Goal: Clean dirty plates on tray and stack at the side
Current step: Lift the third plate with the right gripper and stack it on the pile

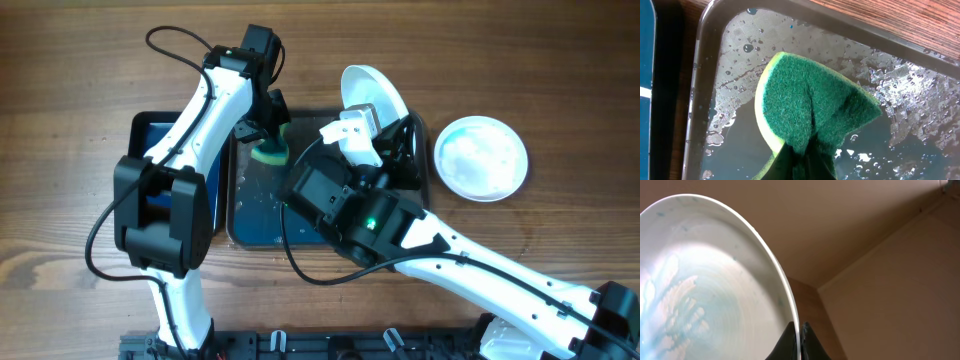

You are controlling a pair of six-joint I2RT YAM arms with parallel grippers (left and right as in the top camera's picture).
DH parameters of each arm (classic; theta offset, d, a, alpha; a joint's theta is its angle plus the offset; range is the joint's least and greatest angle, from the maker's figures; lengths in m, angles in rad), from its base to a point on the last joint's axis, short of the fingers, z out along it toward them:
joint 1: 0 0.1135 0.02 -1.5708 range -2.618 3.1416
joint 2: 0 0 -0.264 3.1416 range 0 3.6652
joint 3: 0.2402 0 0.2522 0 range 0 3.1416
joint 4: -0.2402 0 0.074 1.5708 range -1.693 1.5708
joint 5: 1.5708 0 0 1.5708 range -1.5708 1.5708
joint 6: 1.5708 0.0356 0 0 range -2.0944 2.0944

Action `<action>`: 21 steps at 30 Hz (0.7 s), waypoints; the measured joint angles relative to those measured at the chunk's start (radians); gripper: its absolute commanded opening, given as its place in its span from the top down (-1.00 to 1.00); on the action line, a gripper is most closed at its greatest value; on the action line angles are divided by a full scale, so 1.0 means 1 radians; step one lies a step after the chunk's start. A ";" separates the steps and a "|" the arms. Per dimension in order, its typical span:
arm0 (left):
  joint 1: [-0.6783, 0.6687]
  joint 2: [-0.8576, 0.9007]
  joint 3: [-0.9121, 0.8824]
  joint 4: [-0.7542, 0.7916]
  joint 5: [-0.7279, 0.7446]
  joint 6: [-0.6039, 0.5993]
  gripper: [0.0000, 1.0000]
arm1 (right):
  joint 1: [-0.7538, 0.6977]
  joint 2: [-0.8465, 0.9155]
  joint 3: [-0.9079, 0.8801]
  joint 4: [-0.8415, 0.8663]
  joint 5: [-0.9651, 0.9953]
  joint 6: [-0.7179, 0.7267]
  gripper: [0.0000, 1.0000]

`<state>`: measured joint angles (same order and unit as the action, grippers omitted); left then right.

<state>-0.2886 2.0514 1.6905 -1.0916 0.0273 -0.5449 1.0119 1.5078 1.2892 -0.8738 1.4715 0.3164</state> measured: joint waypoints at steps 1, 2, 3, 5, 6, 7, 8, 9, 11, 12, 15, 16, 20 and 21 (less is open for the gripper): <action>0.000 0.000 0.000 0.000 0.000 0.000 0.92 | 0.000 0.000 0.000 0.000 0.000 -0.001 0.91; 0.000 0.000 0.000 0.000 0.000 0.000 0.92 | 0.000 0.000 0.000 0.000 -0.010 -0.001 0.92; 0.000 0.000 0.000 0.000 0.000 0.000 0.92 | -0.003 -0.001 0.000 -0.001 -0.054 -0.001 0.91; 0.000 0.000 0.000 0.000 0.000 0.000 0.92 | -0.048 -0.003 0.000 -0.013 -0.255 0.042 0.91; 0.000 0.000 0.000 0.000 0.000 0.000 0.92 | -0.095 -0.005 -0.005 -0.008 -0.370 0.071 0.91; 0.000 0.000 0.000 0.000 0.000 0.000 0.92 | -0.161 -0.006 -0.018 0.008 -0.498 0.097 0.91; 0.000 0.000 0.000 0.000 0.000 0.000 0.92 | -0.256 -0.006 -0.041 0.026 -0.654 0.119 0.91; 0.000 0.000 0.000 0.002 0.000 0.000 0.92 | -0.328 -0.006 -0.060 0.038 -0.763 0.129 0.91; 0.000 0.000 0.000 0.000 0.000 0.000 0.92 | -0.617 -0.006 -0.107 0.049 -1.155 0.102 0.91; 0.000 0.000 0.000 0.001 0.000 0.000 0.92 | -0.677 -0.006 -0.107 0.050 -1.243 0.086 0.91; 0.000 0.000 0.000 0.003 0.000 0.000 0.92 | -0.920 -0.006 -0.107 0.051 -1.431 0.049 0.92; 0.000 0.000 0.000 0.007 0.000 0.000 0.92 | -1.061 -0.006 -0.107 0.048 -1.471 0.045 0.91; 0.000 0.000 0.000 0.012 0.000 0.000 0.92 | -1.330 -0.006 -0.111 0.054 -1.516 0.036 0.92; 0.000 0.000 0.000 0.012 0.000 0.000 0.92 | -1.365 -0.005 -0.119 0.062 -1.516 0.036 0.91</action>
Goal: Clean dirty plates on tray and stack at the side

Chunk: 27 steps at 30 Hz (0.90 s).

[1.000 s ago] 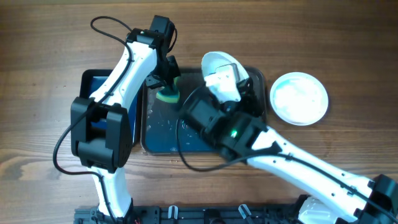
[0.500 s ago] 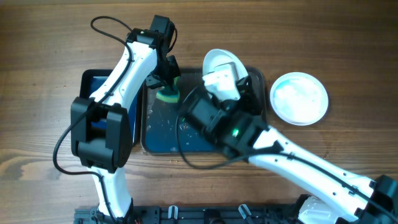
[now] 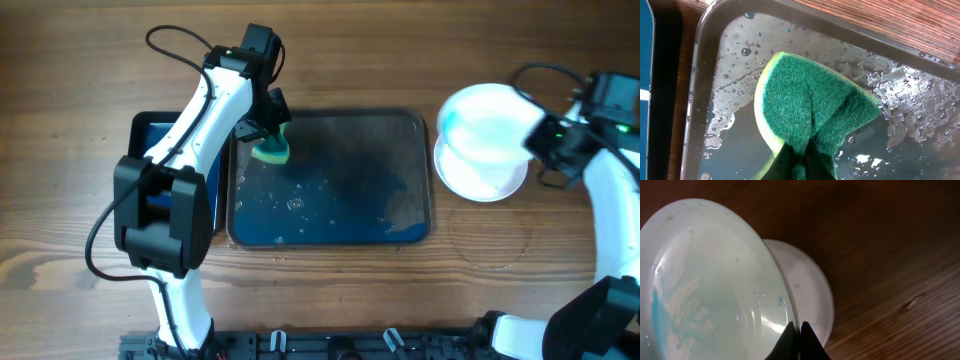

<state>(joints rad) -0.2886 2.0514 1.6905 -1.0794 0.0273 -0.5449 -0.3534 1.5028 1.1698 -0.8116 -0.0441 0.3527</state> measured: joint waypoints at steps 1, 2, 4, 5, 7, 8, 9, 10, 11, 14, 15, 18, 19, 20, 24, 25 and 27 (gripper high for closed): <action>0.000 0.000 0.000 0.000 0.000 0.000 0.92 | -0.023 0.004 -0.012 0.012 0.000 0.000 0.91; 0.000 0.000 0.000 0.000 0.000 0.000 0.92 | -0.035 0.013 -0.033 0.035 0.003 0.000 0.91; 0.000 0.000 0.000 0.004 0.000 0.000 0.92 | -0.040 0.055 -0.091 0.082 0.003 0.000 0.91; 0.000 0.000 0.000 0.003 0.000 0.000 0.92 | -0.040 0.071 -0.113 0.102 0.002 0.000 0.91; 0.000 0.000 0.000 0.003 0.000 0.000 0.92 | -0.040 0.117 -0.148 0.111 0.001 0.000 0.91; 0.000 0.000 0.000 0.003 0.000 0.000 0.92 | -0.040 0.139 -0.158 0.108 -0.001 0.000 0.69; 0.000 0.000 0.000 0.003 0.000 0.000 0.92 | -0.040 0.148 -0.159 0.109 -0.002 -0.007 0.41; 0.000 0.000 0.000 0.003 0.000 0.000 0.92 | -0.040 0.148 -0.159 0.108 -0.018 -0.023 -0.05; 0.000 0.000 0.000 0.003 0.000 0.000 0.92 | -0.040 0.148 -0.159 0.105 -0.042 -0.049 -0.15; 0.011 -0.008 0.000 -0.039 0.000 0.028 0.92 | -0.040 0.141 -0.112 0.012 -0.142 -0.085 -0.31; 0.021 -0.019 0.000 -0.055 0.000 0.047 0.92 | -0.040 0.133 -0.082 -0.018 -0.167 -0.092 -0.34; 0.097 -0.111 0.000 -0.145 -0.003 0.138 0.92 | -0.026 0.068 0.045 -0.084 -0.244 -0.124 -0.50; 0.126 -0.142 0.000 -0.174 -0.013 0.159 0.92 | -0.009 0.036 0.080 -0.091 -0.261 -0.137 -0.54; 0.165 -0.176 0.000 -0.216 -0.039 0.183 0.92 | 0.014 0.004 0.105 -0.094 -0.274 -0.150 -0.55; 0.312 -0.207 -0.052 -0.143 -0.106 0.223 0.92 | 0.124 -0.050 0.123 -0.096 -0.293 -0.173 -0.59; 0.342 -0.206 -0.093 -0.113 -0.113 0.227 0.91 | 0.148 -0.048 0.123 -0.102 -0.292 -0.175 -0.61; 0.398 -0.203 -0.201 -0.034 -0.121 0.231 0.81 | 0.193 -0.048 0.123 -0.100 -0.288 -0.176 -0.63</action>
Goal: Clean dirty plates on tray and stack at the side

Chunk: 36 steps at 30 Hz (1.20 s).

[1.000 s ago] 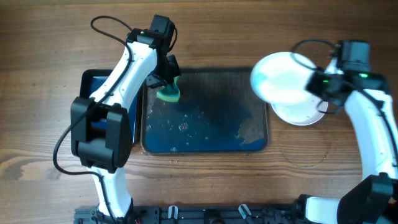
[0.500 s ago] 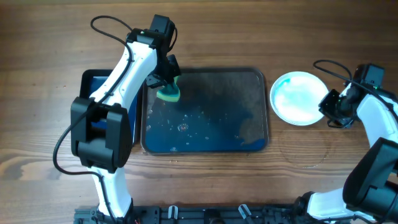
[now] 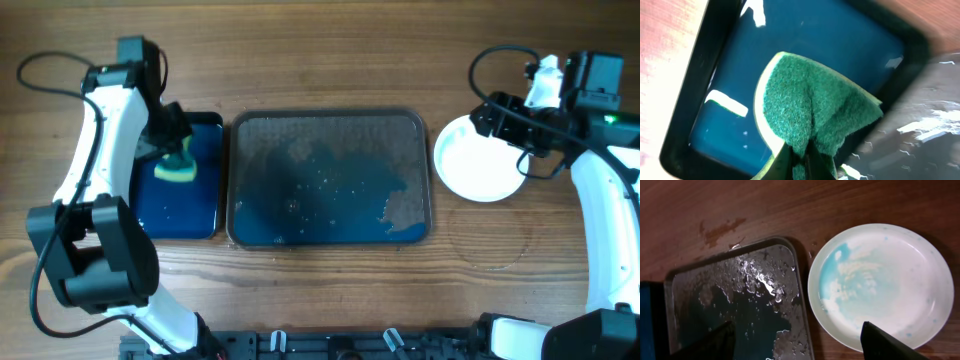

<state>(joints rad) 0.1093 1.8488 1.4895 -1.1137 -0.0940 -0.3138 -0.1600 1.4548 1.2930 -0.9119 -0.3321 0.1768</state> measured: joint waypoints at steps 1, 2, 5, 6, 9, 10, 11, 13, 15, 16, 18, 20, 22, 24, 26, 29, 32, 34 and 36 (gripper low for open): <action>0.018 0.001 -0.053 0.050 -0.006 0.003 0.67 | 0.016 0.000 0.000 -0.001 0.003 0.000 -0.63; 0.029 0.001 -0.095 0.093 -0.008 0.003 0.51 | 0.028 0.000 0.000 -0.002 0.007 0.000 -0.63; 0.040 0.003 -0.201 0.193 -0.013 0.015 -0.36 | 0.037 0.000 0.000 -0.019 0.016 -0.002 -0.64; 0.040 0.003 -0.220 0.197 -0.014 0.018 -0.43 | 0.037 0.000 0.000 -0.026 0.019 -0.007 -0.64; 0.040 0.003 -0.229 0.185 -0.014 0.015 -0.66 | 0.037 0.000 0.000 -0.061 0.023 -0.023 -0.64; 0.040 0.002 -0.223 0.143 -0.013 0.017 -0.72 | 0.037 -0.001 0.000 -0.074 0.023 -0.025 -0.64; 0.040 -0.004 -0.216 0.107 -0.010 0.018 -0.84 | 0.037 -0.004 0.000 -0.087 0.026 -0.030 -0.64; 0.040 -0.064 -0.135 -0.020 0.040 0.017 -1.00 | 0.037 -0.054 0.000 -0.101 0.029 -0.047 -0.99; 0.037 -0.185 -0.076 -0.014 0.113 0.017 -1.00 | 0.037 -0.159 -0.001 -0.107 0.031 -0.061 -1.00; 0.035 -0.227 -0.067 -0.011 0.143 0.017 -1.00 | 0.037 -0.215 -0.001 -0.111 0.033 -0.074 -1.00; 0.021 -0.383 -0.046 -0.011 0.209 0.017 -1.00 | 0.037 -0.391 0.003 -0.120 0.034 -0.099 -1.00; 0.017 -0.462 -0.040 -0.012 0.240 0.017 -1.00 | 0.037 -0.546 0.006 -0.121 0.035 -0.117 -0.99; 0.017 -0.485 -0.039 -0.012 0.253 0.017 -1.00 | 0.037 -0.649 0.011 -0.120 0.035 -0.124 -0.99; 0.017 -0.482 -0.039 -0.013 0.259 0.017 -1.00 | 0.037 -0.732 0.011 -0.122 0.035 -0.127 -1.00; 0.017 -0.481 -0.039 -0.013 0.261 0.017 -1.00 | 0.037 -0.789 0.011 -0.123 0.035 -0.130 -1.00; 0.017 -0.480 -0.039 -0.013 0.261 0.017 -1.00 | 0.037 -0.811 0.011 -0.134 0.035 -0.130 -0.99; 0.017 -0.480 -0.039 -0.013 0.261 0.017 -1.00 | 0.037 -0.811 0.011 -0.193 0.038 -0.131 -0.99; 0.017 -0.480 -0.039 -0.013 0.261 0.017 -1.00 | 0.037 -0.811 0.011 -0.196 0.039 -0.134 -0.99; 0.017 -0.480 -0.039 -0.013 0.261 0.017 -1.00 | 0.037 -0.811 0.011 -0.196 0.038 -0.134 -1.00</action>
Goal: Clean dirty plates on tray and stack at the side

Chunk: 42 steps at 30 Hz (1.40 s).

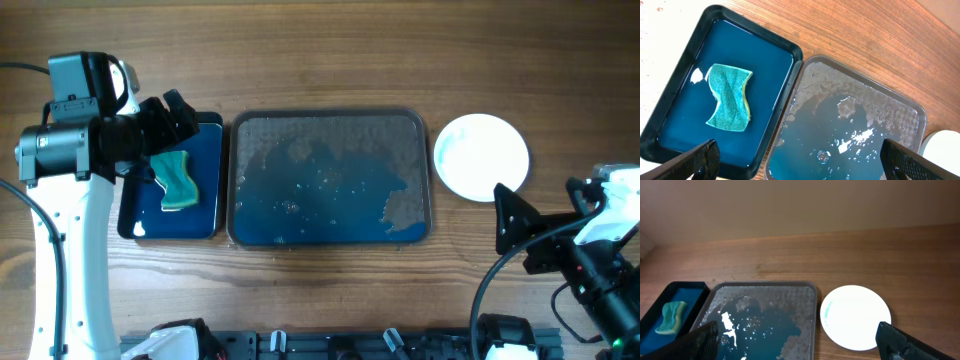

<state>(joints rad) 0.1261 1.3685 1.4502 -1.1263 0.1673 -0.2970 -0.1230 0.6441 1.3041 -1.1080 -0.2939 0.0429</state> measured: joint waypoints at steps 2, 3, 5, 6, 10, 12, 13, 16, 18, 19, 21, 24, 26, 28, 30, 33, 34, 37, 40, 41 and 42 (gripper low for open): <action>0.000 0.000 0.000 0.000 0.000 0.000 -1.00 | 0.000 -0.003 -0.018 0.030 -0.001 0.000 -1.00; 0.000 0.000 0.000 0.000 0.000 0.000 -1.00 | 0.000 -0.009 -0.036 0.071 -0.002 -0.003 -0.99; 0.000 0.000 0.000 0.000 0.003 0.000 -1.00 | 0.000 -0.046 -0.144 0.237 -0.029 -0.045 -0.99; 0.000 0.000 0.000 0.000 0.004 0.000 -1.00 | 0.002 -0.077 -0.223 0.342 -0.051 -0.081 -1.00; 0.000 0.000 0.000 0.000 0.007 0.000 -1.00 | 0.051 -0.259 -0.633 0.794 -0.137 -0.171 -1.00; 0.000 0.000 -0.001 0.000 0.007 0.000 -1.00 | 0.080 -0.356 -0.847 0.983 -0.161 -0.186 -0.99; 0.000 0.000 -0.001 -0.001 0.007 0.000 -1.00 | 0.090 -0.391 -0.921 1.045 -0.167 -0.192 -0.99; 0.000 0.000 -0.001 -0.002 0.007 0.000 -1.00 | 0.135 -0.529 -1.144 1.148 -0.166 -0.198 -1.00; 0.000 0.000 -0.001 -0.001 0.007 0.000 -1.00 | 0.156 -0.594 -1.227 1.155 -0.142 -0.194 -0.99; 0.000 0.000 -0.001 -0.001 0.007 0.000 -1.00 | 0.164 -0.614 -1.257 1.162 -0.124 -0.185 -0.99; 0.000 0.000 -0.001 0.000 0.007 0.000 -1.00 | 0.179 -0.624 -1.289 1.135 -0.077 -0.143 -1.00; 0.000 0.000 -0.001 0.000 0.007 0.000 -1.00 | 0.184 -0.625 -1.298 1.128 -0.027 -0.100 -0.99; 0.000 0.000 -0.001 0.000 0.007 0.000 -1.00 | 0.184 -0.625 -1.298 1.128 -0.015 -0.091 -1.00; 0.000 0.000 -0.001 0.000 0.007 0.000 -1.00 | 0.184 -0.625 -1.298 1.128 -0.011 -0.088 -1.00; 0.000 0.000 -0.001 0.000 0.007 0.000 -1.00 | 0.184 -0.625 -1.298 1.127 -0.011 -0.088 -0.99; 0.000 0.000 -0.001 0.000 0.007 0.000 -1.00 | 0.184 -0.625 -1.298 1.127 -0.011 -0.085 -1.00; 0.000 0.000 -0.001 0.000 0.007 0.000 -1.00 | 0.184 -0.625 -1.298 1.127 -0.011 -0.085 -1.00; 0.000 0.000 -0.001 0.000 0.007 0.000 -1.00 | 0.184 -0.625 -1.298 1.127 -0.011 -0.085 -1.00; 0.000 0.000 -0.001 0.000 0.006 0.000 -1.00 | 0.184 -0.625 -1.298 1.127 -0.011 -0.085 -0.99; 0.000 0.000 -0.001 0.003 0.003 0.000 -1.00 | 0.184 -0.625 -1.298 1.127 -0.011 -0.084 -0.99; 0.000 -0.006 -0.006 0.020 0.000 0.000 -1.00 | 0.184 -0.625 -1.298 1.128 -0.011 -0.084 -0.99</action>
<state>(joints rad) 0.1261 1.3628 1.4445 -1.1061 0.1677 -0.2970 0.0612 0.0193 0.0063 0.0196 -0.3050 -0.0414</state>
